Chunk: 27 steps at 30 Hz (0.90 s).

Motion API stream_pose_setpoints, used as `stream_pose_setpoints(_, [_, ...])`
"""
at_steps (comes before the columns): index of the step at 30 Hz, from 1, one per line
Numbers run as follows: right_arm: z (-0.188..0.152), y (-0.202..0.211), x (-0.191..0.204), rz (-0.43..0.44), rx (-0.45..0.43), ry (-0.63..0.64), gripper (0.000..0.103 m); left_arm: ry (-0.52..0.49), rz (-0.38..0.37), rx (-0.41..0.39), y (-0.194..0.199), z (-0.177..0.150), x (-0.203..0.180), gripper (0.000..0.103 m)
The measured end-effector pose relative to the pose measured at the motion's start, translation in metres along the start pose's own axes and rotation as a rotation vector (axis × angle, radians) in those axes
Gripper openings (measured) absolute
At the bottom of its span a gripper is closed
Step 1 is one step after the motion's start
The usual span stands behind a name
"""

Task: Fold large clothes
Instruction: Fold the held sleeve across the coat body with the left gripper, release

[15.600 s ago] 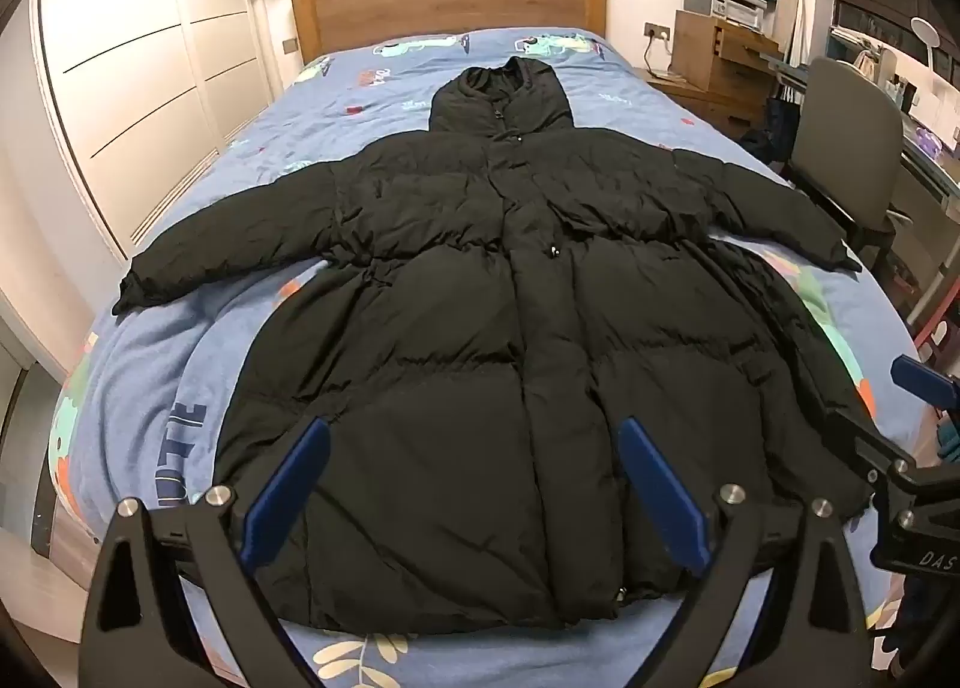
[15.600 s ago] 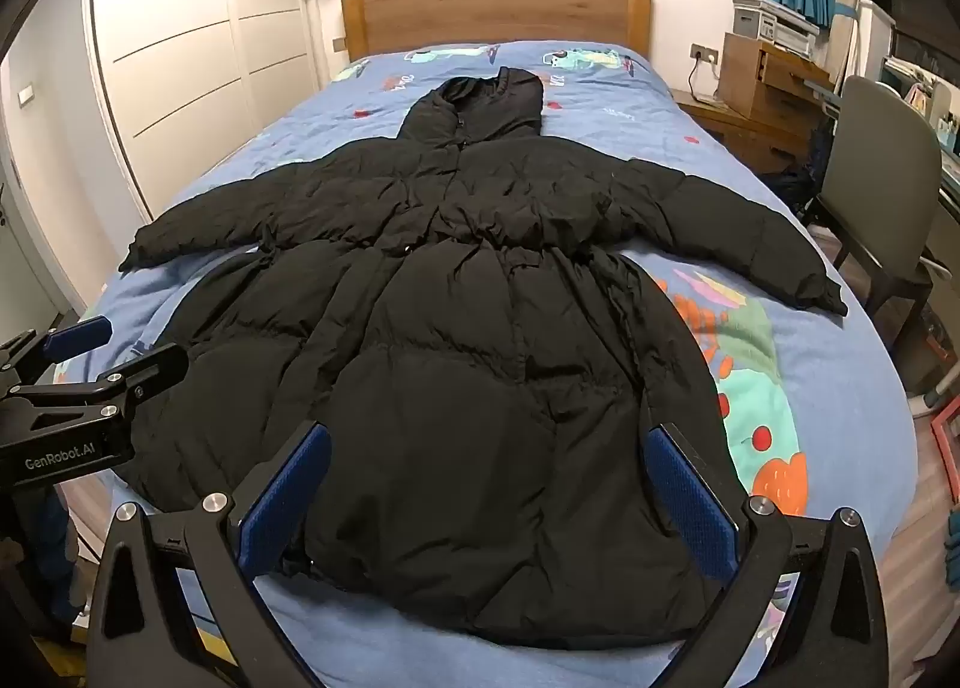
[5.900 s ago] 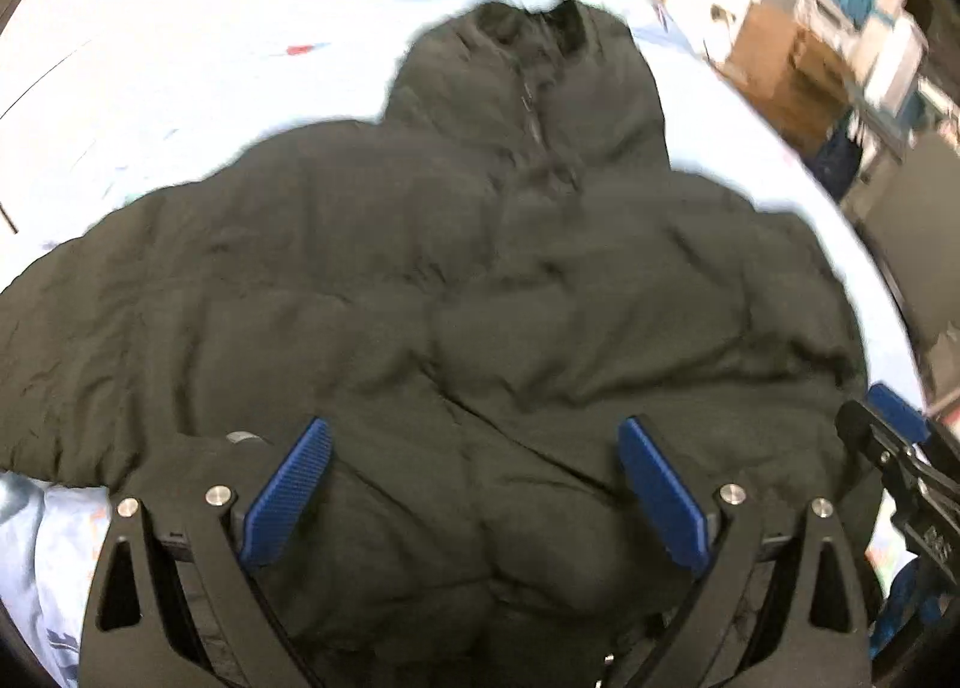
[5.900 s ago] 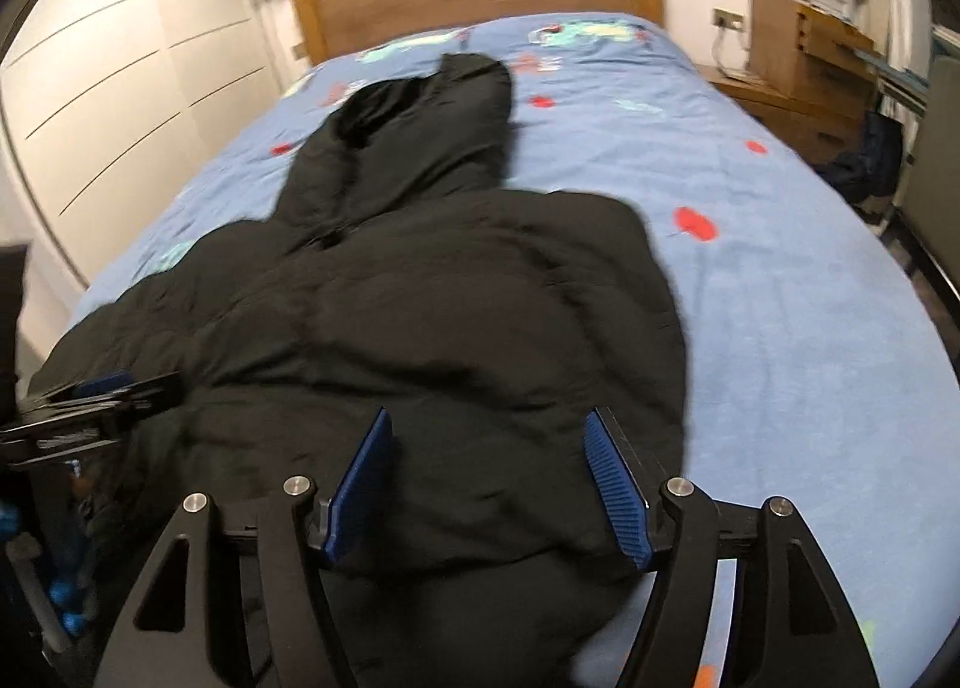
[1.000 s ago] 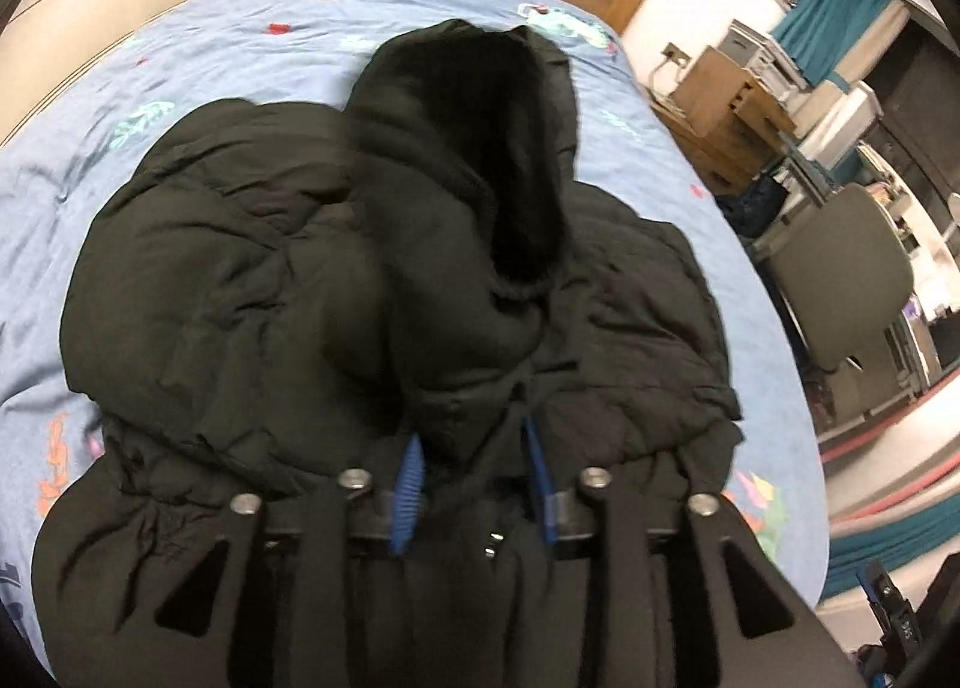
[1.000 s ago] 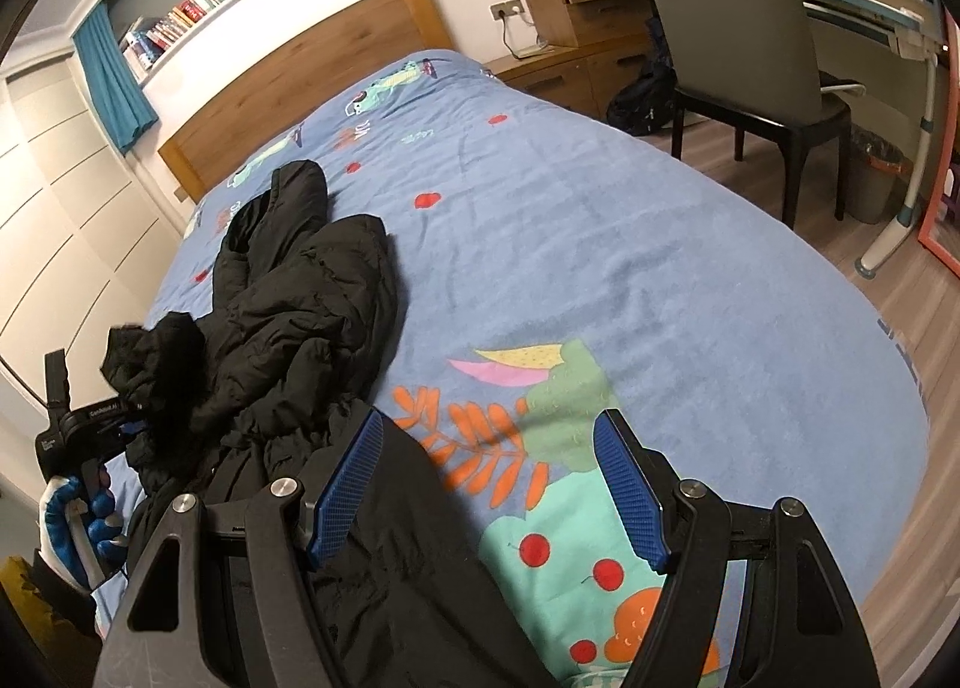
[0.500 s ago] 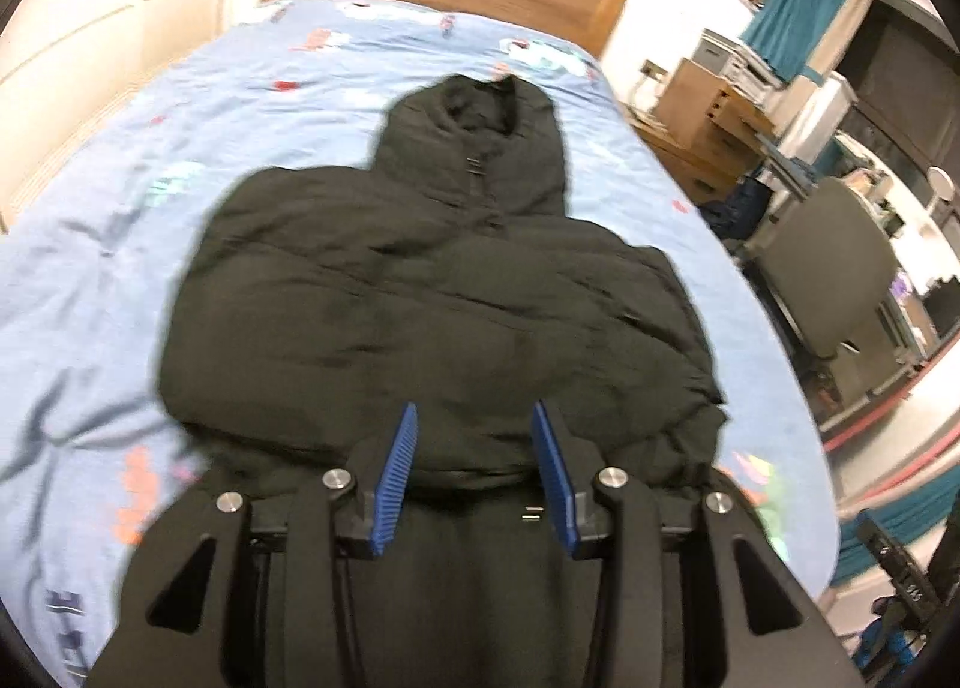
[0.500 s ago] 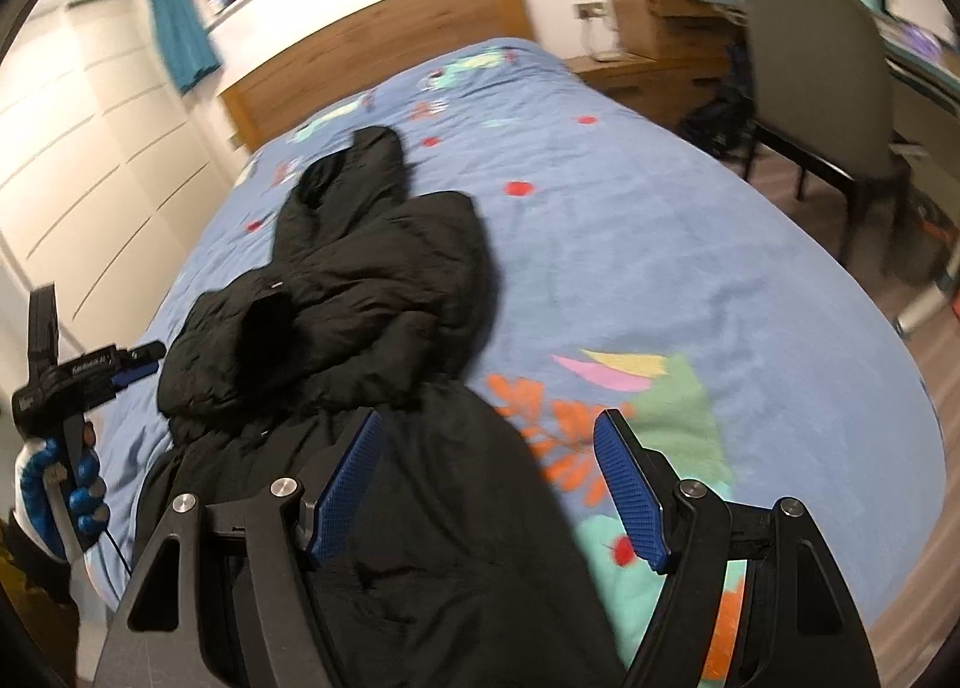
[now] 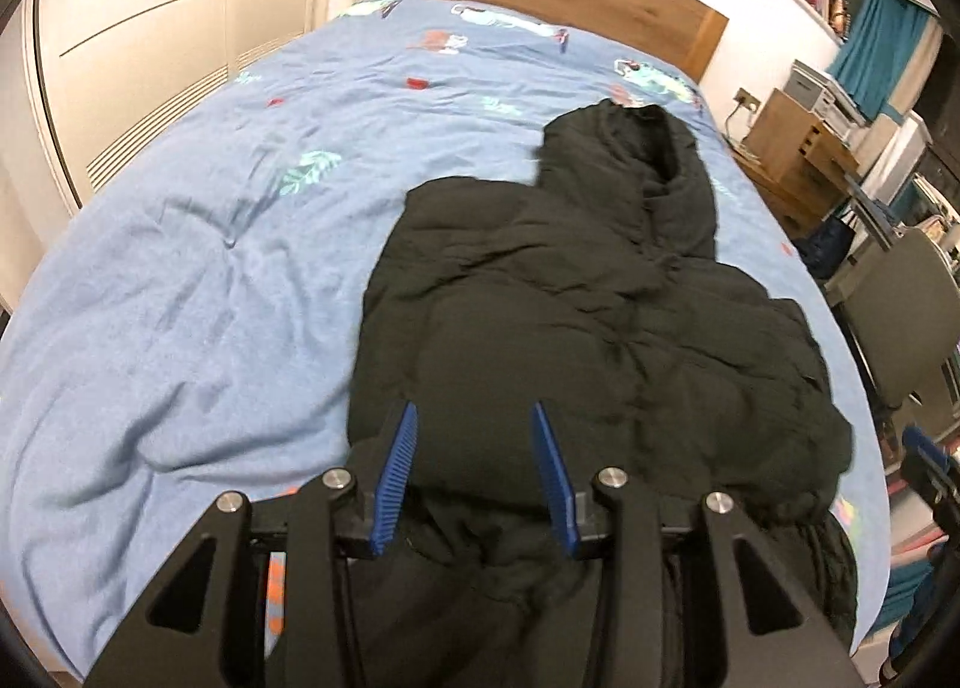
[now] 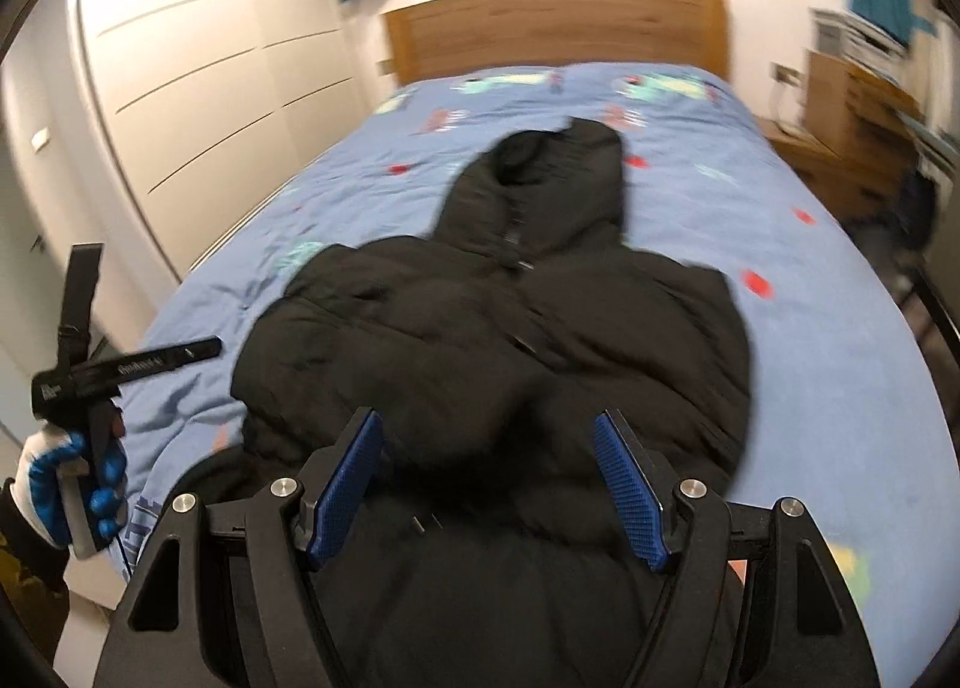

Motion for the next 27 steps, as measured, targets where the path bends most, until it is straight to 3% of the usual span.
stream_pose_setpoints(7, [0.045,-0.074,0.048,0.001,0.043,0.098,0.072,-0.012,-0.011,0.02,-0.044,0.022,0.002,0.038])
stream_pose_setpoints(15, [0.017,-0.151,0.028,-0.063,0.13,0.136,0.072,-0.059,0.03,0.099,-0.111,0.009,-0.006,0.041])
stream_pose_setpoints(23, [-0.002,-0.151,0.006,-0.085,0.158,0.149,0.072,-0.091,0.097,0.11,-0.106,0.002,-0.011,0.042])
stream_pose_setpoints(27, [-0.004,-0.127,-0.008,-0.095,0.134,0.122,0.072,-0.113,0.097,0.041,-0.078,0.0,-0.027,0.042])
Point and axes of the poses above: each gripper's, at about its wrist camera, not at the fingertips, and y roughly against the way its jaws point, x to its left, z to its top, the point moved 10 cm from there along -y, roughly the way its jaws point, and after that the axes turned 15 degrees about x, right-handed, at the moved point
